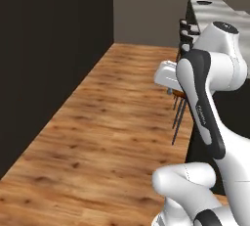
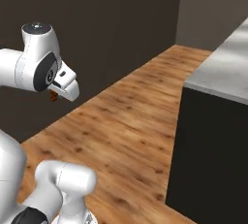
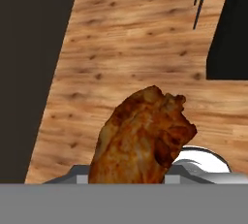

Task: Take the chicken drumstick from the fridge and place it on the digital scale on the counter by the fridge. Wait a few seconds for a reading, then move it to the plate on the dining counter.

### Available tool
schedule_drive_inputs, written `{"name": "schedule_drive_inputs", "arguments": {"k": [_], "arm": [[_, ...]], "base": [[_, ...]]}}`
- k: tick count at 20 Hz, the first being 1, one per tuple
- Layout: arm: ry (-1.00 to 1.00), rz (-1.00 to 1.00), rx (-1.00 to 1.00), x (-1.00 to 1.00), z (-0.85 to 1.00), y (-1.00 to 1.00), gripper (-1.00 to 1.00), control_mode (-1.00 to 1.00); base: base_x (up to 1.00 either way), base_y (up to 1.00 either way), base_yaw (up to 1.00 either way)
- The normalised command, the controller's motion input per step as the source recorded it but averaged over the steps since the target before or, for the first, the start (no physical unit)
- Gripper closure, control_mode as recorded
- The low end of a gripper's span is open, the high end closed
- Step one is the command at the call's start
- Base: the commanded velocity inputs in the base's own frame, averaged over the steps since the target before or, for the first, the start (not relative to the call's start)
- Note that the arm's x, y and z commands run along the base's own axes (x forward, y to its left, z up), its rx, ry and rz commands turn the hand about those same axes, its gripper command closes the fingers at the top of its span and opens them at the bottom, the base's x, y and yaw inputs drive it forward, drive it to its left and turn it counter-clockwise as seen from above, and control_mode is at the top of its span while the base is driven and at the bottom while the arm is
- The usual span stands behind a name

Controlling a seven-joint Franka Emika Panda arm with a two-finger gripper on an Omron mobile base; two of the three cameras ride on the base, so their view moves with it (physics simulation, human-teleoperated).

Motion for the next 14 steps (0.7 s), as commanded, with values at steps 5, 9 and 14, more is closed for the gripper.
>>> {"name": "schedule_drive_inputs", "arguments": {"k": [5, 9, 14], "arm": [[0.00, 0.00, 0.00, 0.00, 0.00, 0.00, 1.00, 1.00], [0.00, 0.00, 0.00, 0.00, 0.00, 0.00, 1.00, 1.00], [0.00, 0.00, 0.00, 0.00, 0.00, 0.00, 1.00, 1.00]], "base": [[1.00, 0.63, -0.44], [1.00, 0.68, -0.45], [1.00, 0.71, -0.46]]}}
